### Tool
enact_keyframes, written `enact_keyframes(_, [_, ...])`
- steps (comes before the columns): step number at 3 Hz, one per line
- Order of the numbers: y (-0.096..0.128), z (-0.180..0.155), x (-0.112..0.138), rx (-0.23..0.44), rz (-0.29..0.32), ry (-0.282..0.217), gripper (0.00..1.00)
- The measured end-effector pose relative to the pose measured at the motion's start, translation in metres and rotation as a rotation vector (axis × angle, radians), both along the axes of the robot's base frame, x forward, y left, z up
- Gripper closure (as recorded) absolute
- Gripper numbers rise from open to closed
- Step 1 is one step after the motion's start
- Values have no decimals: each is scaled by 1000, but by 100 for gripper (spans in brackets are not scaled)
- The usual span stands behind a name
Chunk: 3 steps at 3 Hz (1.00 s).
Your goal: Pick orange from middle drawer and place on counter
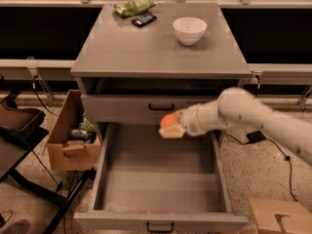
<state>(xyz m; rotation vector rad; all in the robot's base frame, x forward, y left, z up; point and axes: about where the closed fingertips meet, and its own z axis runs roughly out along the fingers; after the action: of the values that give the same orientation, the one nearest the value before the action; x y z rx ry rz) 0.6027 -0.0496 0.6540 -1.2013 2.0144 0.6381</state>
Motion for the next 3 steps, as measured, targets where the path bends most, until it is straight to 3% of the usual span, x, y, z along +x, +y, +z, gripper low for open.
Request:
enact_keyframes(1, [-7, 87, 33, -10, 10, -8, 100])
enact_keyframes(2, [-22, 178, 48, -40, 26, -33, 100])
enact_keyframes(3, [-39, 240, 47, -58, 34, -49, 100])
